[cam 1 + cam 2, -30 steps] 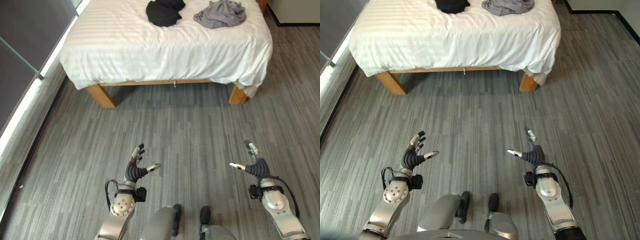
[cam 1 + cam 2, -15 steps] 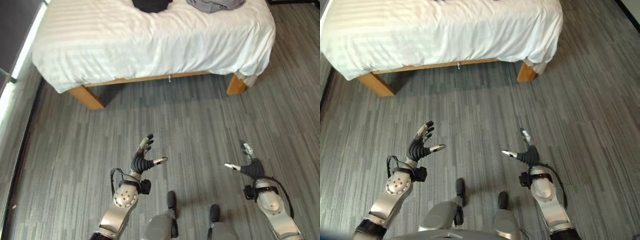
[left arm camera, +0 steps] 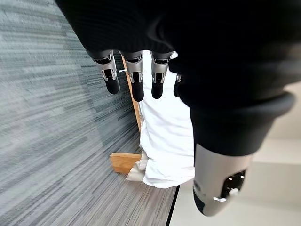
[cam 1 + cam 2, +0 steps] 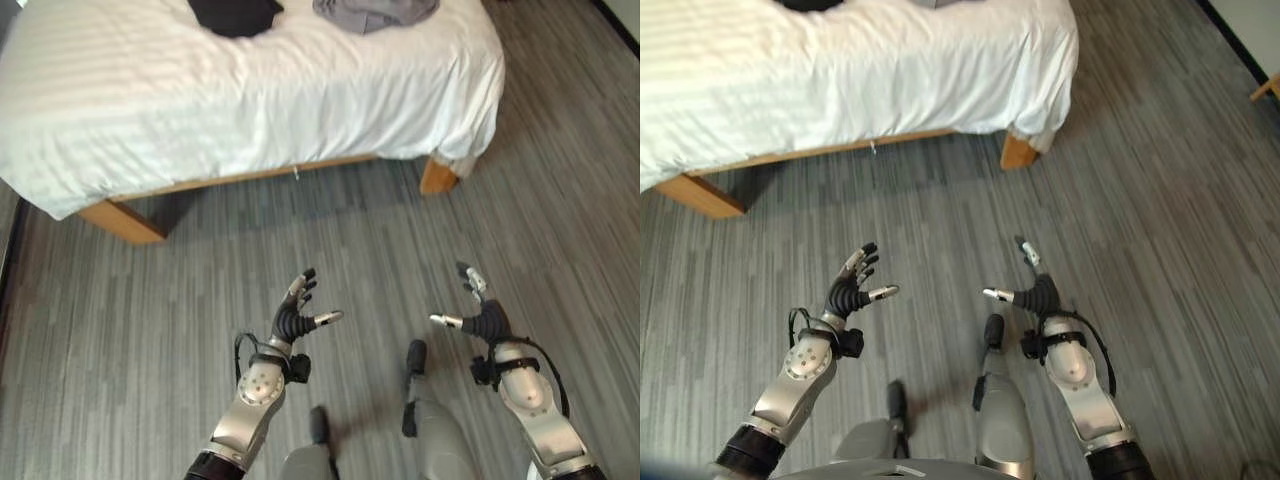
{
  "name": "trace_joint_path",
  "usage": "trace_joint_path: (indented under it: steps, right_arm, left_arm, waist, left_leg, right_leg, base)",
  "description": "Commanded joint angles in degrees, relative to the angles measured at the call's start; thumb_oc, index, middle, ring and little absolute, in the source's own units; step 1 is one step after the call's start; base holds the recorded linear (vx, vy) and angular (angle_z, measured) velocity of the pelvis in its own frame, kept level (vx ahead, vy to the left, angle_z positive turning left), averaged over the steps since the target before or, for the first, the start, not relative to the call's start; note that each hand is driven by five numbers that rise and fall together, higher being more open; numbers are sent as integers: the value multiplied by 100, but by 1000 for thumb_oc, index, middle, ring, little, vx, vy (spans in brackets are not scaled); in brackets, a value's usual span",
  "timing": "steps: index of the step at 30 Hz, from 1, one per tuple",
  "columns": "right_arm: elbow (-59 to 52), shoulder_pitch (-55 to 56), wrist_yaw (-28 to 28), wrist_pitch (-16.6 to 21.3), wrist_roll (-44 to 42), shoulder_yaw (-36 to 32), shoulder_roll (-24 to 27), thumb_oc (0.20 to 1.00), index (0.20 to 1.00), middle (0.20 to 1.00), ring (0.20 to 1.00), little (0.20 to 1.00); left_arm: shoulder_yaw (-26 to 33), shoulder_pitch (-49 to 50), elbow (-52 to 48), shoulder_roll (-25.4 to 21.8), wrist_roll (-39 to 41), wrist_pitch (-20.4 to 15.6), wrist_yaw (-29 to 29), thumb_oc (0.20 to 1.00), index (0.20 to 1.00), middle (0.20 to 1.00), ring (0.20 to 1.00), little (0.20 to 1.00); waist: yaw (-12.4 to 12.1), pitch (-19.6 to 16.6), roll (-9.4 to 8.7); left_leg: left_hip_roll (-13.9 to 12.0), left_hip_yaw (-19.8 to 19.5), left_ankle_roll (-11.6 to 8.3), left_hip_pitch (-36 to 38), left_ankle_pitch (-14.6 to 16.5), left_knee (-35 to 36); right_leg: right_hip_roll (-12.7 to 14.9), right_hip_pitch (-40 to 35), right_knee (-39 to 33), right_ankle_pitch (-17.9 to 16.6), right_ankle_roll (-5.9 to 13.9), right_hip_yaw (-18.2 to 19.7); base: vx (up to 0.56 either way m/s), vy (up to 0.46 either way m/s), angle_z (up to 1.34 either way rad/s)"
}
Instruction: Pick up bed clothes into laundry basket.
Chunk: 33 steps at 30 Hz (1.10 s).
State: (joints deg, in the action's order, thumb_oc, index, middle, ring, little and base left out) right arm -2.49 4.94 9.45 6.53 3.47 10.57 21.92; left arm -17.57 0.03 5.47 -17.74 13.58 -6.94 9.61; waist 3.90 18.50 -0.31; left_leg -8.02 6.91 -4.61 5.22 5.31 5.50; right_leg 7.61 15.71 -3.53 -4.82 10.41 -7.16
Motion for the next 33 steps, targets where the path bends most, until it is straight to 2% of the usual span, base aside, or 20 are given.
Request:
trace_joint_path:
  steps: [1,4,5,6,7,8,11,12,15,16,17,18,20,25,27,28,29,31,32,33]
  right_arm:
    - [-437,-207,35,353,-80,-111,-74,1000,1000,1000,1000,1000]
    - [-431,-77,-51,388,-134,-130,-26,1000,1000,1000,1000,1000]
    - [-374,-96,-95,389,-136,-95,90,1000,1000,1000,1000,1000]
    - [-372,-98,-95,390,-137,-96,93,1000,1000,1000,1000,1000]
    - [-370,-111,-114,401,-162,-98,218,1000,1000,1000,1000,1000]
    - [-429,-203,-97,414,-254,-212,467,1000,1000,1000,1000,1000]
    - [-417,-278,-81,415,-268,-279,561,1000,1000,1000,1000,1000]
    - [-256,-301,-55,369,-213,-315,600,1000,1000,1000,1000,1000]
    - [-88,-298,-5,337,-156,-302,593,1000,1000,1000,1000,1000]
    - [20,-286,43,259,4,-336,638,1000,1000,1000,1000,1000]
    - [91,-310,79,243,51,-340,670,1000,1000,1000,1000,1000]
    - [94,-311,80,245,51,-338,672,1000,1000,1000,1000,1000]
    - [326,-479,281,209,116,-375,747,1000,1000,1000,1000,1000]
    - [449,-583,354,106,237,-430,714,1000,1000,1000,1000,1000]
    - [405,-620,332,54,463,-397,653,1000,1000,1000,1000,1000]
    - [377,-619,387,50,538,-397,586,1000,1000,1000,1000,1000]
    - [296,-543,423,-30,773,-385,399,1000,1000,1000,1000,1000]
    - [225,-556,474,-17,925,-339,320,1000,1000,1000,1000,1000]
    - [148,-671,533,-78,1195,-273,338,1000,1000,1000,1000,1000]
    - [103,-776,621,-115,1471,-279,448,1000,1000,1000,1000,1000]
  left_arm:
    - [49,-156,-456,-133,179,-400,-164,1000,1000,1000,1000,1000]
    - [42,-37,-481,-78,207,-407,-242,1000,1000,1000,1000,1000]
    - [4,-28,-513,-49,282,-411,-280,1000,1000,1000,1000,1000]
    - [4,-28,-515,-48,284,-410,-280,1000,1000,1000,1000,1000]
    - [-24,-47,-557,-22,381,-415,-302,1000,1000,1000,1000,1000]
    - [-61,-107,-668,-28,533,-433,-391,1000,1000,1000,1000,1000]
    - [-77,-139,-658,5,554,-435,-411,1000,1000,1000,1000,1000]
    - [-38,-158,-599,26,518,-445,-420,1000,1000,1000,1000,1000]
    - [-21,-80,-563,50,462,-416,-418,1000,1000,1000,1000,1000]
    - [38,37,-513,92,434,-396,-389,1000,1000,1000,1000,1000]
    - [63,73,-502,118,417,-390,-364,1000,1000,1000,1000,1000]
    - [62,75,-503,121,416,-390,-363,1000,1000,1000,1000,1000]
    - [63,106,-324,220,469,-373,-296,1000,1000,1000,1000,1000]
    - [88,204,-321,170,559,-366,-420,1000,1000,1000,1000,1000]
    - [144,247,-431,15,382,-353,-413,1000,1000,1000,1000,1000]
    - [155,251,-477,-48,329,-357,-359,1000,1000,1000,1000,1000]
    - [209,286,-467,-173,229,-320,-279,1000,1000,1000,1000,1000]
    - [254,285,-425,-231,228,-299,-208,1000,1000,1000,1000,1000]
    - [378,280,-387,-382,200,-282,-105,1000,1000,1000,1000,1000]
    - [482,255,-364,-475,174,-300,-48,1000,1000,1000,1000,1000]
  waist:
    - [-22,-113,-6]
    - [35,-277,106]
    - [28,-317,155]
    - [46,-320,164]
    - [8,-251,175]
    - [-79,-67,138]
    - [-140,13,71]
    - [-180,-7,98]
    - [-251,-8,127]
    - [-327,-100,234]
    - [-382,-119,314]
    - [-378,-118,314]
    - [-540,-146,374]
    - [-674,-243,417]
    - [-727,-388,334]
    - [-733,-409,188]
    - [-750,-445,-69]
    - [-780,-426,-152]
    - [-753,-322,-206]
    - [-745,-281,-250]
  left_leg:
    - [667,-18,190,461,393,-50]
    - [507,-107,84,642,414,-57]
    - [358,-108,-29,418,341,-813]
    - [344,-129,-36,380,372,-874]
    - [335,-200,-121,-34,154,-1628]
    - [404,-293,-272,-913,-329,-3098]
    - [243,-34,-315,-1375,-519,-3680]
    - [-126,341,-284,-1529,-529,-3210]
    - [-177,481,-239,-1440,-380,-2481]
    - [-115,508,-242,-1429,-589,-1402]
    - [-122,458,-267,-1443,-886,-873]
    - [-114,460,-268,-1415,-915,-823]
    - [-269,221,-386,-1971,-1317,-50]
    - [-289,164,-523,-2150,-1558,-50]
    - [-281,148,-421,-1961,-1605,-50]
    - [-215,206,-365,-1871,-1579,-50]
    - [-89,331,-159,-1628,-1386,-50]
    - [-76,408,-76,-1522,-1291,-50]
    - [-108,505,43,-1406,-1203,-50]
    - [-126,553,59,-1344,-1107,-50]
  right_leg:
    - [193,100,87,-344,71,-79]
    - [144,-70,65,-381,14,-210]
    - [99,-297,39,-296,-108,-297]
    - [95,-301,32,-298,-114,-318]
    - [88,-484,-37,-227,-225,-389]
    - [171,-724,-97,-85,-407,-532]
    - [256,-915,-147,105,-509,-622]
    - [331,-1075,-147,277,-473,-783]
    - [334,-1249,-147,389,-406,-817]
    - [308,-1363,-147,492,-294,-860]
    - [288,-1426,-147,550,-252,-868]
    - [290,-1432,-147,552,-252,-870]
    - [343,-1683,-147,755,-178,-892]
    - [304,-2146,-147,964,-89,-642]
    - [427,-2351,-147,1035,-7,-437]
    - [559,-2411,-140,940,40,-384]
    - [772,-2276,468,919,145,-279]
    - [824,-2062,884,856,188,-242]
    - [787,-1376,1817,520,206,-79]
    - [797,-1180,2105,439,218,-161]
  base:
    - [392,-187,25]
    - [353,-201,36]
    - [208,-185,37]
    - [253,-260,27]
    - [121,-247,50]
    - [182,-305,62]
    - [157,-148,28]
    - [255,-102,-9]
    - [323,26,27]
    - [333,146,-2]
    - [333,144,-9]
    - [216,139,4]
    - [334,170,2]
    - [325,198,-4]
    - [459,367,-77]
    - [389,290,-64]
    - [280,215,-44]
    - [212,210,-16]
    - [219,276,-12]
    - [152,228,-21]
